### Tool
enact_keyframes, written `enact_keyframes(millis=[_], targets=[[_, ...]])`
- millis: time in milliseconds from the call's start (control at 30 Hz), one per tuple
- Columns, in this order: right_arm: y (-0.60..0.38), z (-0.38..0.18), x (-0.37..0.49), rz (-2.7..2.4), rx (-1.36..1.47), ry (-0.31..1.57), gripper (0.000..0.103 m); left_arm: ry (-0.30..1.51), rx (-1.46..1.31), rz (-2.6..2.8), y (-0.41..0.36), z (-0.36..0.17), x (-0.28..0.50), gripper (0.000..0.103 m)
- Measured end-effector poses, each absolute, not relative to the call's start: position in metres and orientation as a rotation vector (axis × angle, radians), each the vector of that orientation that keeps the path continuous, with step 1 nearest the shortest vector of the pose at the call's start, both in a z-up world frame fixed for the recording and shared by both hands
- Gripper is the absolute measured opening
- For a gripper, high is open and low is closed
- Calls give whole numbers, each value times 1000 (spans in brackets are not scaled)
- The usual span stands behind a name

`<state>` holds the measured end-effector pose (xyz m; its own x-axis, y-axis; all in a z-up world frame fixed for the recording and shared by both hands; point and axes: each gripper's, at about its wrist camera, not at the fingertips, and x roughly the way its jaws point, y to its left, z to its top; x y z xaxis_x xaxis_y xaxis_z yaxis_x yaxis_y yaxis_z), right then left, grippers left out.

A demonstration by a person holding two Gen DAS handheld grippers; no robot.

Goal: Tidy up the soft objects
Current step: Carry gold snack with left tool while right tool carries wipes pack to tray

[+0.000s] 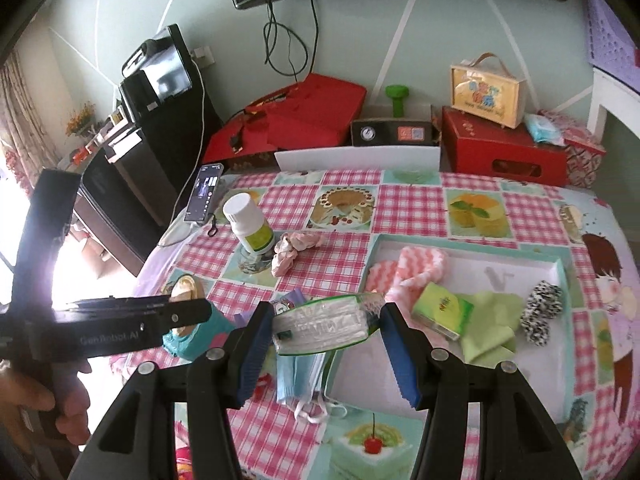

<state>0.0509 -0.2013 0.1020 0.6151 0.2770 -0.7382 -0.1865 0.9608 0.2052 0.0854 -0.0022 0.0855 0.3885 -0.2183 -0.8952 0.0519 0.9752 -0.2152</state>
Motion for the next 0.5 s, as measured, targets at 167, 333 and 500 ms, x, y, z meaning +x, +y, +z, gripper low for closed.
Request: enact_keyframes(millis=[167, 333, 500], targets=[[-212, 110, 39, 255, 134, 846, 58, 1144, -132, -182, -12, 93, 74, 53], [-225, 110, 32, 247, 156, 836, 58, 1147, -112, -172, -23, 94, 67, 53], [-248, 110, 30, 233, 203, 826, 58, 1160, -89, -166, -39, 93, 61, 53]])
